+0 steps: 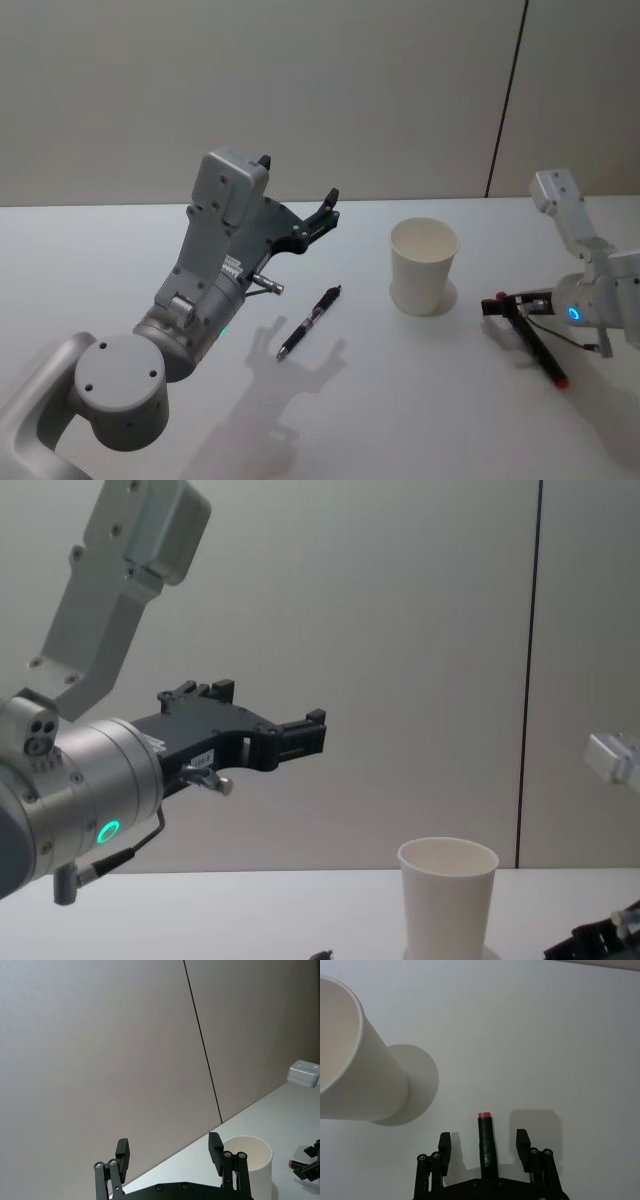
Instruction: Place the pen into the pen holder.
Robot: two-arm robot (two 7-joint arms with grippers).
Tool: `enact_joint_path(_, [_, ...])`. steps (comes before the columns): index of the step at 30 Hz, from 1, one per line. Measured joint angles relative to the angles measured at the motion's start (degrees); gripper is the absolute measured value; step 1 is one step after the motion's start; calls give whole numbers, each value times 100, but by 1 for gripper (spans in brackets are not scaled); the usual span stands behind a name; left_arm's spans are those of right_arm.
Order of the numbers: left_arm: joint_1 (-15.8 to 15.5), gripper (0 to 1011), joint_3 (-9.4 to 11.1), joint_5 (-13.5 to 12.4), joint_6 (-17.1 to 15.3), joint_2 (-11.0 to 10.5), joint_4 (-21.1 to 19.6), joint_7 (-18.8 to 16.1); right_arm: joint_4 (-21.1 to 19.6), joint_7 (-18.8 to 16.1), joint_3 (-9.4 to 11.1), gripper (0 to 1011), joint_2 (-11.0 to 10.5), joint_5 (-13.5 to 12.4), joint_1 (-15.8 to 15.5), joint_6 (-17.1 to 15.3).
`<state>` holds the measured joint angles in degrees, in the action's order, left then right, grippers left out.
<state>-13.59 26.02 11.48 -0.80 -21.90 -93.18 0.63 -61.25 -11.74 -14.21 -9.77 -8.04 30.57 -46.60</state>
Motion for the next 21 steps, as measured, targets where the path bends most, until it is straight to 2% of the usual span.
enact_joint_path(1, [0,1004,0,0,0,0,0,0,12,1,1,813,3,-2,3,0])
enact_joint_path(3, [0,1004,0,0,0,0,0,0,30,5,2,794,6,-4,9,-1])
enact_joint_path(5, [0,1004,0,0,0,0,0,0,77,14,5,708,18,-11,22,-5])
enact_joint_path(8, [0,1004,0,0,0,0,0,0,116,20,8,637,28,-24,34,-11])
enact_joint_path(11, [0,1004,0,0,0,0,0,0,149,27,11,505,40,-43,43,-17])
enact_joint_path(14, [0,1004,0,0,0,0,0,0,174,39,18,435,49,-61,51,-21])
enact_joint_path(15, [0,1004,0,0,0,0,0,0,186,54,23,371,54,-83,53,-25])
enact_joint_path(16, [0,1004,0,0,0,0,0,0,192,62,26,371,57,-93,54,-27])
enact_joint_path(19, [0,1004,0,0,0,0,0,0,214,98,35,254,71,-137,58,-40])
enact_joint_path(21, [0,1004,0,0,0,0,0,0,226,122,47,218,80,-169,60,-48])
